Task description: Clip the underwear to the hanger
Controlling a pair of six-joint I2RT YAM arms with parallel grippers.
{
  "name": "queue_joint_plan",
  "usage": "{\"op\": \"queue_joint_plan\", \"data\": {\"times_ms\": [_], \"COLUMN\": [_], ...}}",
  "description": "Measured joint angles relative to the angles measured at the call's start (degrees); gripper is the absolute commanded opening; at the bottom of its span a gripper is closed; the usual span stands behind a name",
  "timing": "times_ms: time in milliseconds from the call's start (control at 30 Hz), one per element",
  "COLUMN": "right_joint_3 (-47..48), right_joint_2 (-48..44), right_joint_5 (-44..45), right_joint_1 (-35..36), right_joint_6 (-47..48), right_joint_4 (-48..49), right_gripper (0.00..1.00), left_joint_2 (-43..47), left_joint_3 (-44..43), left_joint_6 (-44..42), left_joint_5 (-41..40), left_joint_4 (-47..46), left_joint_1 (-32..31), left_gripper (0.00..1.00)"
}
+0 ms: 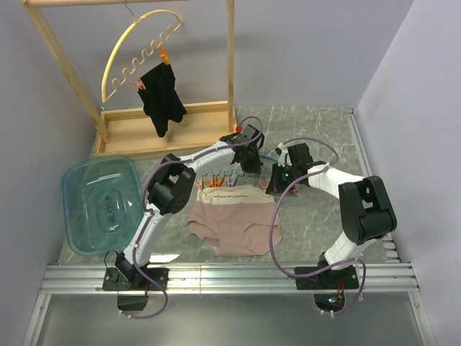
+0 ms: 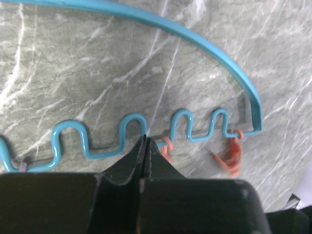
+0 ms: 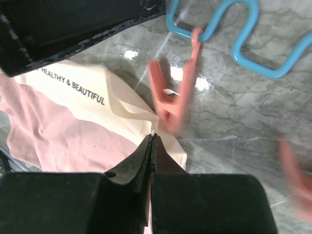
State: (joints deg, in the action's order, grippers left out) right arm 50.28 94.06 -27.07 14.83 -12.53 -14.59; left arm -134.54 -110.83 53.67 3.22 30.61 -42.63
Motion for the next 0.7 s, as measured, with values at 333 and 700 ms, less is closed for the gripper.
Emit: {"op": "queue_joint_plan", "data": {"times_ms": [333, 700], "right_joint_3": [0.4, -2.1], "right_joint_2": [-0.2, -6.8], "right_joint_5": [-1.1, -0.5], "right_joint_1": [0.0, -2.2], "right_joint_6": [0.1, 1.5], "right_joint_4": [-0.6, -3.3], "right_gripper": [0.0, 0.0], "left_joint_2": [0.0, 0.7], "left_joint_3": [-0.6, -3.2], "left_joint_6": [-1.6, -5.9], "left_joint_5": [-0.1, -7.2], "left_joint_4": [-0.6, 5.0], "left_joint_1": [-0.5, -3.6], "left_gripper": [0.36, 0.6]}}
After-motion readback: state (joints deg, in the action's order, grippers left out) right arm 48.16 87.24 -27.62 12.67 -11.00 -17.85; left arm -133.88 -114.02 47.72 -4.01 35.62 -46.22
